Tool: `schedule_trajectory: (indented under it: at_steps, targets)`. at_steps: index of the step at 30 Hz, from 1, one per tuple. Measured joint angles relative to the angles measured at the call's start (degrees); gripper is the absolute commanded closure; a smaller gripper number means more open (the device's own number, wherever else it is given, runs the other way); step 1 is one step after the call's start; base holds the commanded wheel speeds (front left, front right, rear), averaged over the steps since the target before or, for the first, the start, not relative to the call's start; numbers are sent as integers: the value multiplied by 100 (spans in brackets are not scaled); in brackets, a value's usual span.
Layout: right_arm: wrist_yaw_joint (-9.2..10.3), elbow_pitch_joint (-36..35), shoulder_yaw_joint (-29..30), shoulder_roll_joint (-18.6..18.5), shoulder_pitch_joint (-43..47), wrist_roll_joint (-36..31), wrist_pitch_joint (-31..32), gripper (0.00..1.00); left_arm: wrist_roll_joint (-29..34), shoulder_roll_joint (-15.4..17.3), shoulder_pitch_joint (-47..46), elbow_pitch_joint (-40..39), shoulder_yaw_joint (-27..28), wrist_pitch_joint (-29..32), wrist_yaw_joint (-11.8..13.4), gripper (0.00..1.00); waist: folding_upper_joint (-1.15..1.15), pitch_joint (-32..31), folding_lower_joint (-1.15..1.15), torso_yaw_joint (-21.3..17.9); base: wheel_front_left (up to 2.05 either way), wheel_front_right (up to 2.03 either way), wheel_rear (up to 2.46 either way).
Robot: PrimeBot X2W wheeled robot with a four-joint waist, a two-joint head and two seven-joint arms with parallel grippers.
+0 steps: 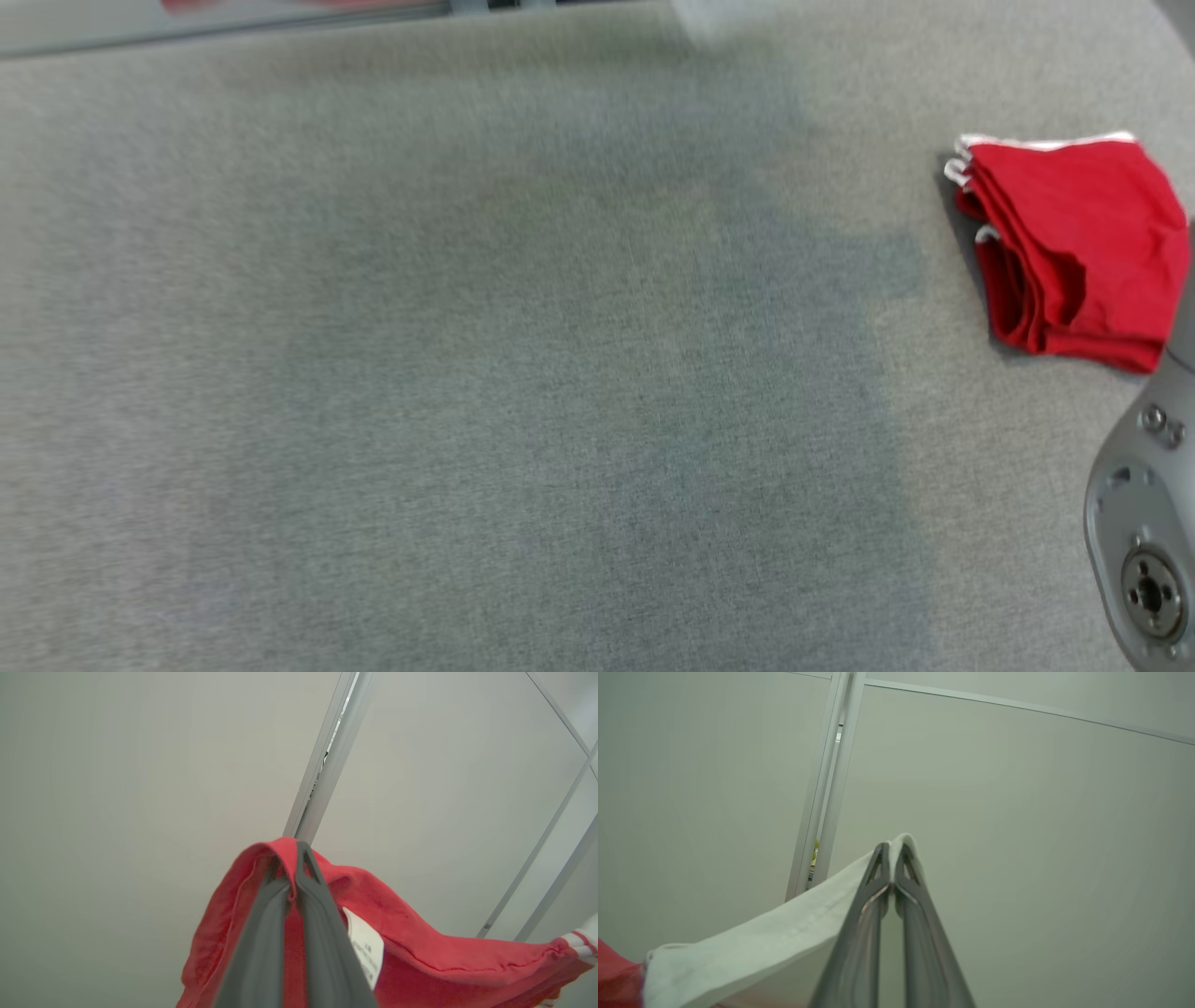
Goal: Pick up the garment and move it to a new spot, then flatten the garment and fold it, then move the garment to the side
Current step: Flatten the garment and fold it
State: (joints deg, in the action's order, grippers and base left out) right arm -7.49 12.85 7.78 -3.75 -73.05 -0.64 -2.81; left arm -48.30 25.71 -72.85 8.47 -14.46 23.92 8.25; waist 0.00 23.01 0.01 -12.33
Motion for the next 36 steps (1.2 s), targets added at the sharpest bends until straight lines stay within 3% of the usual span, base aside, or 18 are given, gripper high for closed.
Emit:
schedule_trajectory:
  at_steps: [5,8,12,17,23,31,36]
  targets:
    - [0,935,8,73,-307,-225,-342,100,349,-240,-518,1021,-192,-583,-182,100,0,501,0,-74,0,0,0]
    - [0,1456,-225,75,-291,29,-608,100,480,-389,-575,1508,-313,-976,-356,100,0,820,0,-73,0,0,0]
    - [-1,2027,-686,92,-9,374,-942,100,464,-458,-341,2098,-399,-1314,-638,100,0,1182,0,-20,0,0,0]
    - [0,2224,-1068,93,495,827,-1162,100,248,-482,196,2529,-308,-1770,-1056,100,0,1363,0,101,0,0,0]
    - [0,1547,-1238,96,1315,1376,-1211,100,20,-499,920,2485,-275,-2210,-1381,100,0,1160,-1,183,0,0,0]
    - [0,158,-1343,98,2880,1744,-1216,100,-175,-382,2223,1935,-152,-2648,-1418,100,0,778,-2,231,0,0,0]
    - [0,-638,-1330,92,4110,1853,-1210,100,-274,-254,3404,1223,-91,-2826,-1316,100,0,306,-2,290,0,0,0]
